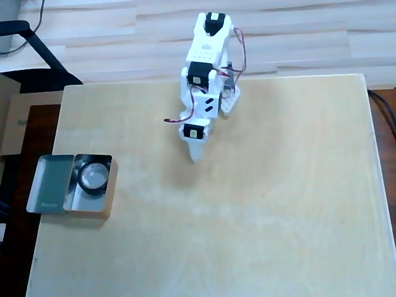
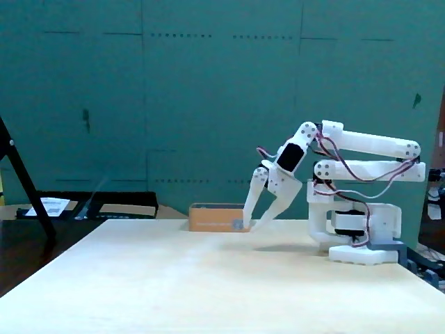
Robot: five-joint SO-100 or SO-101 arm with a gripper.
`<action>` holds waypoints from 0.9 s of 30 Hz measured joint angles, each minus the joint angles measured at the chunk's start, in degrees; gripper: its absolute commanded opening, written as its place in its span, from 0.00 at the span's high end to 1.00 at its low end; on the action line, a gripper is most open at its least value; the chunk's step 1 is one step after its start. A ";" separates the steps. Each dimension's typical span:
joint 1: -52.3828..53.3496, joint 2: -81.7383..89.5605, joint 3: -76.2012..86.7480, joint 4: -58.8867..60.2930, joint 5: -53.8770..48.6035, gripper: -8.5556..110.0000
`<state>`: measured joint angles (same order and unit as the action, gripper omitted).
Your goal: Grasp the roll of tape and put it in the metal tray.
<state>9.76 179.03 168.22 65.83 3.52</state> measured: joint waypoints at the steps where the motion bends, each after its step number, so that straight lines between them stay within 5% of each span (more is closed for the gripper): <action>1: 0.00 -0.09 0.62 0.00 0.00 0.93; 27: 0.00 0.00 6.33 -4.75 -2.64 0.93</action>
<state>9.76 179.03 174.55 61.08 0.88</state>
